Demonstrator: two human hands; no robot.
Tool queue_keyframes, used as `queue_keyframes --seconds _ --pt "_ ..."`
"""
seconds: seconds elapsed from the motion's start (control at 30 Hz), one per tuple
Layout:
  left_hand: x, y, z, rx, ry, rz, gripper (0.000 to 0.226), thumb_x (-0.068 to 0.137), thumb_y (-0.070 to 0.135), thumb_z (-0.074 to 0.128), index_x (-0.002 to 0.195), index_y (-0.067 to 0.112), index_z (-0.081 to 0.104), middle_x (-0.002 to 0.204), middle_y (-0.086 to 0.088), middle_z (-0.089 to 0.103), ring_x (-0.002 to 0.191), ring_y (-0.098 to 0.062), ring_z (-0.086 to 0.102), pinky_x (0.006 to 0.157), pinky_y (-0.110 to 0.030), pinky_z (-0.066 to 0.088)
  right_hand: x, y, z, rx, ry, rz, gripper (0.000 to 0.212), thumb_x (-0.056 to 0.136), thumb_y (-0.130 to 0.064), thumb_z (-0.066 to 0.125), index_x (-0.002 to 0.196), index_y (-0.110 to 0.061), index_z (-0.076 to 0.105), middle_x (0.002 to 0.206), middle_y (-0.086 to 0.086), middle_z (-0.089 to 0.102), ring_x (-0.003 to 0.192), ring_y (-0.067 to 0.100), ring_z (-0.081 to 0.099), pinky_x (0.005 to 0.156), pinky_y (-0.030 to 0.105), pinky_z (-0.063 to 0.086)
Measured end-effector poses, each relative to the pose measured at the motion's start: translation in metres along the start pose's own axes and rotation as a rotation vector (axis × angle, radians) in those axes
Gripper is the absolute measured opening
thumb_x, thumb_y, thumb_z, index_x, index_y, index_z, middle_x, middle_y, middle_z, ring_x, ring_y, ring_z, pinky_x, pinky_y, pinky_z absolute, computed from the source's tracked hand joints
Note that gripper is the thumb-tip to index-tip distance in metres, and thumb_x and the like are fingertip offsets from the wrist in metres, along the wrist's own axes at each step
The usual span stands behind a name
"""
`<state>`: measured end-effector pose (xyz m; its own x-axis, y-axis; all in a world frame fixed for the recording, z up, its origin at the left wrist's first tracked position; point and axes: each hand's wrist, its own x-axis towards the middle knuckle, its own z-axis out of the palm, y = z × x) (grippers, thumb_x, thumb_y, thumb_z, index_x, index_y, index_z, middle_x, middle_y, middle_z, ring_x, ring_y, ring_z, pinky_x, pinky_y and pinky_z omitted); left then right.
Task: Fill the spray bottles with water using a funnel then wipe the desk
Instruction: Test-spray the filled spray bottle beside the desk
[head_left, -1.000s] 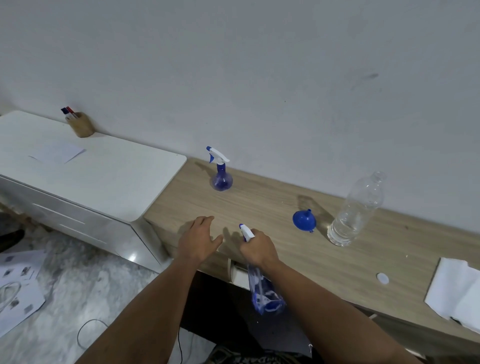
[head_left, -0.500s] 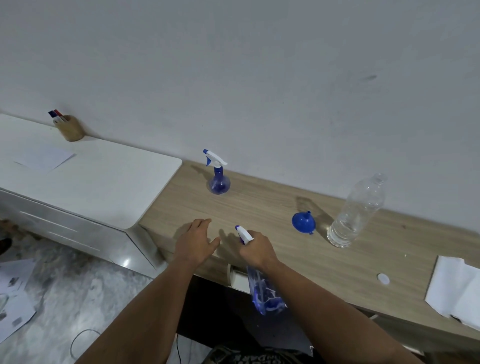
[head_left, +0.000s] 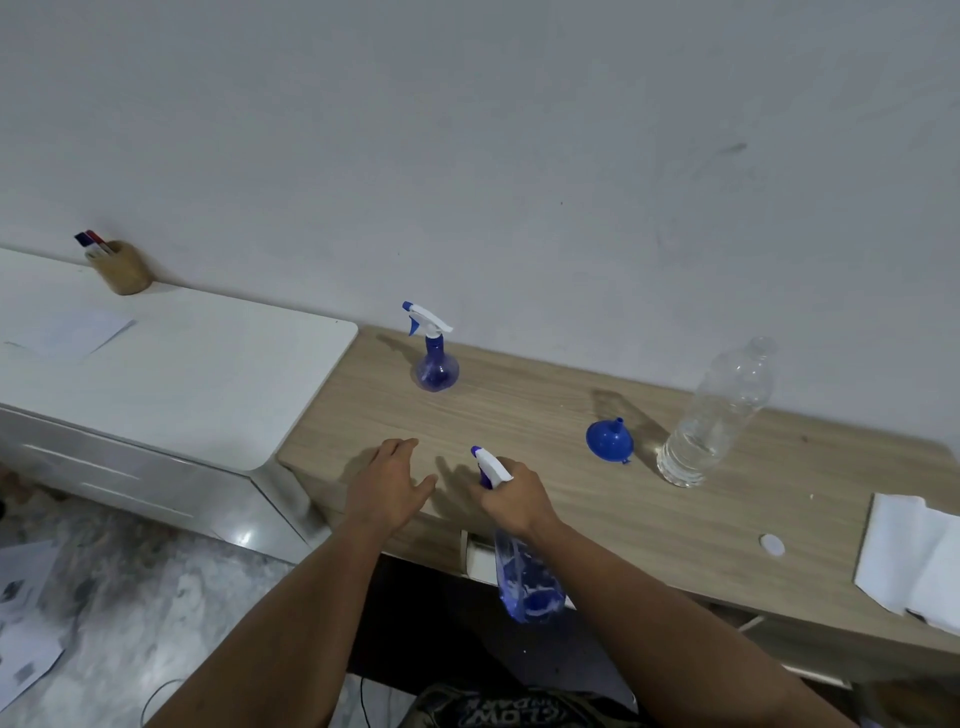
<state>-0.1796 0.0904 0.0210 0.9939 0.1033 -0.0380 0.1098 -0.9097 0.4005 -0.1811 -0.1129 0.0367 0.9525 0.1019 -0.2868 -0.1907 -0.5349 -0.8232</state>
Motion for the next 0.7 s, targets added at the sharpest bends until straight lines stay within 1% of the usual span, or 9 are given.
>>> queue_keyframes --seconds 0.07,0.13,0.2,0.27,0.37,0.47,0.53,0.6,0.7 --pt "0.001 0.000 -0.001 0.008 -0.012 0.012 0.068 0.090 0.051 0.062 0.149 0.021 0.043 0.150 0.003 0.044 0.135 -0.019 0.045 0.105 -0.035 0.041 -0.003 0.002 0.000 0.070 0.028 -0.076 0.015 0.087 -0.023 0.069 0.086 -0.011 0.060 0.073 -0.002 0.059 0.063 0.012 0.052 0.064 0.029 0.044" --pt "0.002 -0.001 -0.002 0.009 -0.015 0.025 0.068 0.090 0.051 0.062 0.149 0.021 0.043 0.150 0.002 0.044 0.135 -0.019 0.045 0.104 -0.035 0.041 -0.006 0.005 0.001 0.152 0.052 -0.158 0.005 0.087 -0.013 0.068 0.089 -0.015 0.063 0.081 0.002 0.065 0.068 0.008 0.055 0.067 0.025 0.046" --pt "0.003 -0.003 -0.003 0.007 -0.018 0.039 0.068 0.090 0.050 0.063 0.148 0.021 0.043 0.149 0.002 0.045 0.133 -0.019 0.046 0.103 -0.035 0.042 -0.012 0.007 0.003 0.224 0.066 -0.197 0.013 0.089 -0.005 0.064 0.091 -0.018 0.064 0.090 0.008 0.067 0.071 0.009 0.055 0.067 0.024 0.047" --pt "0.002 -0.005 -0.003 0.004 -0.020 0.044 0.068 0.090 0.049 0.063 0.148 0.020 0.043 0.149 0.002 0.046 0.133 -0.019 0.047 0.102 -0.035 0.043 -0.017 0.011 0.007 0.267 0.081 -0.201 0.018 0.089 -0.001 0.059 0.094 -0.017 0.065 0.091 0.012 0.066 0.068 0.013 0.054 0.064 0.027 0.047" --pt "0.001 -0.008 -0.004 0.010 -0.024 0.046 0.069 0.090 0.050 0.062 0.149 0.020 0.043 0.149 0.002 0.045 0.133 -0.019 0.047 0.102 -0.036 0.044 -0.021 0.020 0.015 0.263 0.105 -0.197 0.022 0.089 0.001 0.057 0.096 -0.018 0.065 0.089 0.009 0.066 0.067 0.011 0.054 0.064 0.026 0.047" --pt "-0.001 -0.010 -0.005 0.040 -0.019 0.059 0.069 0.090 0.052 0.061 0.149 0.021 0.043 0.150 0.003 0.045 0.133 -0.018 0.047 0.102 -0.034 0.043 -0.024 0.028 0.024 0.217 0.139 -0.139 0.019 0.087 0.001 0.059 0.091 -0.017 0.064 0.083 0.006 0.065 0.067 0.006 0.054 0.066 0.022 0.047" --pt "-0.002 -0.012 -0.006 0.042 -0.021 0.061 0.069 0.090 0.052 0.061 0.149 0.021 0.043 0.149 0.002 0.045 0.133 -0.018 0.047 0.103 -0.034 0.042 -0.024 0.033 0.029 0.177 0.148 -0.062 0.011 0.085 -0.001 0.059 0.088 -0.011 0.061 0.076 0.004 0.061 0.065 0.010 0.051 0.063 0.025 0.045" --pt "-0.002 -0.013 -0.005 0.051 -0.026 0.068 0.069 0.090 0.053 0.061 0.149 0.021 0.043 0.149 0.002 0.045 0.133 -0.018 0.046 0.104 -0.034 0.042 -0.021 0.036 0.033 0.103 0.126 0.027 0.004 0.086 -0.007 0.059 0.084 -0.011 0.057 0.073 0.001 0.058 0.063 0.015 0.050 0.060 0.029 0.043" --pt "-0.001 -0.015 -0.005 0.050 -0.025 0.069 0.069 0.089 0.053 0.061 0.148 0.021 0.044 0.149 0.003 0.045 0.134 -0.018 0.046 0.104 -0.034 0.041 -0.014 0.034 0.034 0.006 0.074 0.101 0.010 0.086 -0.013 0.058 0.078 -0.016 0.052 0.072 -0.001 0.057 0.061 0.018 0.049 0.057 0.029 0.039"
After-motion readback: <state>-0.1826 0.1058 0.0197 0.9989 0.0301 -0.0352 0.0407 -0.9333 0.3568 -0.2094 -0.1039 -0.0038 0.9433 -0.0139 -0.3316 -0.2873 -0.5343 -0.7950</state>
